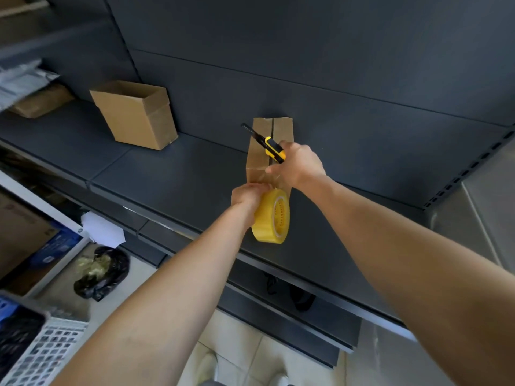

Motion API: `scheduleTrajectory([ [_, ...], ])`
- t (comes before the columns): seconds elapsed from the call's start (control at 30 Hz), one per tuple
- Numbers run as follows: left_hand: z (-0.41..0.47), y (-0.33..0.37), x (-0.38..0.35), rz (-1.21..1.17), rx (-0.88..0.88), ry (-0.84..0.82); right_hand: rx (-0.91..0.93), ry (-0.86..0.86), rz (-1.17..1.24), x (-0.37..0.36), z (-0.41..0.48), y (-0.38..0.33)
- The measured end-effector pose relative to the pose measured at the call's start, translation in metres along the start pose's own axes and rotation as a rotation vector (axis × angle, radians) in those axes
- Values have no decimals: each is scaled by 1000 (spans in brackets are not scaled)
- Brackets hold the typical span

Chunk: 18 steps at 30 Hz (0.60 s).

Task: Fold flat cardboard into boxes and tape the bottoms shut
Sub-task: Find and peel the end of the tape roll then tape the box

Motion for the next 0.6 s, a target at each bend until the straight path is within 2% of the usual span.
scheduleTrajectory([
  [0.13,7,3,6,185,-86,-16,-11,6,-13,-1,1,-3],
  [0.23,6,-7,11,283,-50,-68,-36,7,10,-1,0,-3],
  [0.43,4,-22,15,30,70,-421,-41,27,25,-5,3,-4],
  [0.53,9,-31,16,-6,99,-412,-42,34,28,-7,3,-5],
  [0.6,13,-30,14,18,75,-322,-33,26,10,-6,2,-5],
])
Point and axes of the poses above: each hand's wrist, its own z-axis towards the middle knuckle, its own x-axis out of the back of the hand, y = z × x, the point moved 3 cm from there along z, towards the middle knuckle, and after that the axes turned 11 degrees about y, right-handed, at the moved point
